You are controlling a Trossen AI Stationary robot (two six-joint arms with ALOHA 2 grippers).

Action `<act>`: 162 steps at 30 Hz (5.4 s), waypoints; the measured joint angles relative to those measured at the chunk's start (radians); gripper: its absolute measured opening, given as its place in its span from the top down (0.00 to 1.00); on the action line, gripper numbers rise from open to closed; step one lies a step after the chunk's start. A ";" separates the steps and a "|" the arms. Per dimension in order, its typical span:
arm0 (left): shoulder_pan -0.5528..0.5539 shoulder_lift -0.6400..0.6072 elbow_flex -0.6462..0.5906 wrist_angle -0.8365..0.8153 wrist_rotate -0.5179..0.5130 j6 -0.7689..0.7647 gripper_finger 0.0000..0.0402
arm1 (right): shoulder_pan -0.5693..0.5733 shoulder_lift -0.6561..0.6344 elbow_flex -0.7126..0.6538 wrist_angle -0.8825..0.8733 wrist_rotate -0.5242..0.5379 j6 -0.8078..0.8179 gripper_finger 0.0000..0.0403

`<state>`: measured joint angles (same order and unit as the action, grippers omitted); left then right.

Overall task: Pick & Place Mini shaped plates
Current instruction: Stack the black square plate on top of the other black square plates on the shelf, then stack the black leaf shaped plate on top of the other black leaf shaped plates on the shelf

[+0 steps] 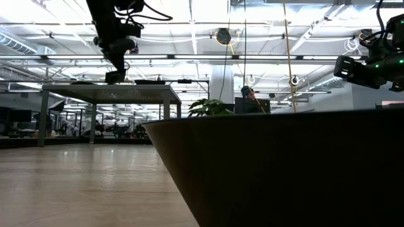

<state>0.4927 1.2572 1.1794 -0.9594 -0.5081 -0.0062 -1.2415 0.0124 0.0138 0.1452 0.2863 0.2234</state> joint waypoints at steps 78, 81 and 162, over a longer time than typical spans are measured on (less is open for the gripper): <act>-0.621 0.000 0.107 0.967 0.170 -0.370 0.52 | 0.000 0.000 0.000 0.000 0.000 0.000 0.75; -0.648 0.000 0.107 0.968 0.170 -0.373 0.52 | 0.000 0.000 0.000 0.003 0.000 0.001 0.75; -0.460 0.000 0.107 0.964 0.054 -0.194 0.52 | 0.370 0.515 0.723 0.286 -1.175 0.415 0.75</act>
<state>0.0326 1.2568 1.2865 0.0048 -0.4545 -0.2005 -0.8719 0.5274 0.7372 0.4316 -0.8885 0.6388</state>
